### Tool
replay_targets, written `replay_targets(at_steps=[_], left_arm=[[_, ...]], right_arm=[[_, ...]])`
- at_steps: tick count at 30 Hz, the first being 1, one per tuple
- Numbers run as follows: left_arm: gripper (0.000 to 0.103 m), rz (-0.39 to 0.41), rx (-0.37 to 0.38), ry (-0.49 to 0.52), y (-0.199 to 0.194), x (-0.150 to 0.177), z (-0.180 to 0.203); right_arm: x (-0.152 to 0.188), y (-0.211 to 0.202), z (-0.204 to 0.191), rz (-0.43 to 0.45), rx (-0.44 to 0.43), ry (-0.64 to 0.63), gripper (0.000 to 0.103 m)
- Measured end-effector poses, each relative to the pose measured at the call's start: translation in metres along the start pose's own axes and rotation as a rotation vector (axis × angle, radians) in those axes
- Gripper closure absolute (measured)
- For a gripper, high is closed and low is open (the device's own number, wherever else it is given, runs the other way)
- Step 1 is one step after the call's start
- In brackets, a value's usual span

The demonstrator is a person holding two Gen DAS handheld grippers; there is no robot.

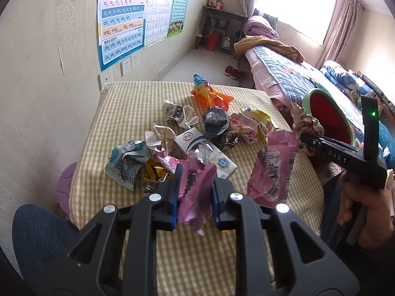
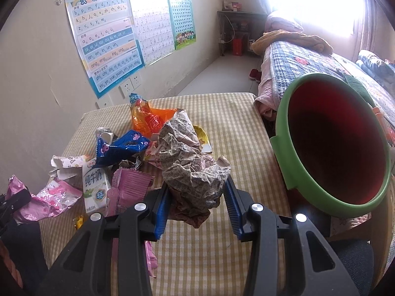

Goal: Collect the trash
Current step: 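Carry the paper ball and pink wrapper over the red bucket with both tools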

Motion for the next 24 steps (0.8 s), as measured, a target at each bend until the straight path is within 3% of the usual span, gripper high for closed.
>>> replay_targets(at_steps=[5,14,24], left_arm=[[0.084,0.016,0.067,-0.031,-0.013,-0.011,0.000],[0.084,0.055,0.091,0.021,-0.025,-0.021,0.022],[0.084,0.140,0.158,0.089,-0.036,-0.071,0.068]], right_arm=[[-0.005,-0.009,0.001,0.030,-0.003,0.002,0.063],[-0.012,-0.027,0.011,0.072,-0.018,0.040,0.063],[-0.027,-0.056,0.025,0.136,-0.008,0.068,0.063]])
Point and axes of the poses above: each gripper's, at about its wrist camera, not at the fingertips, and y roughly the way its jaws point, z to its right, x to its underside, the point moved 2 cm from there along y, roughly the way its jaws point, and after that the axes turned 14 degrees about -x, right-handed, at the moved point
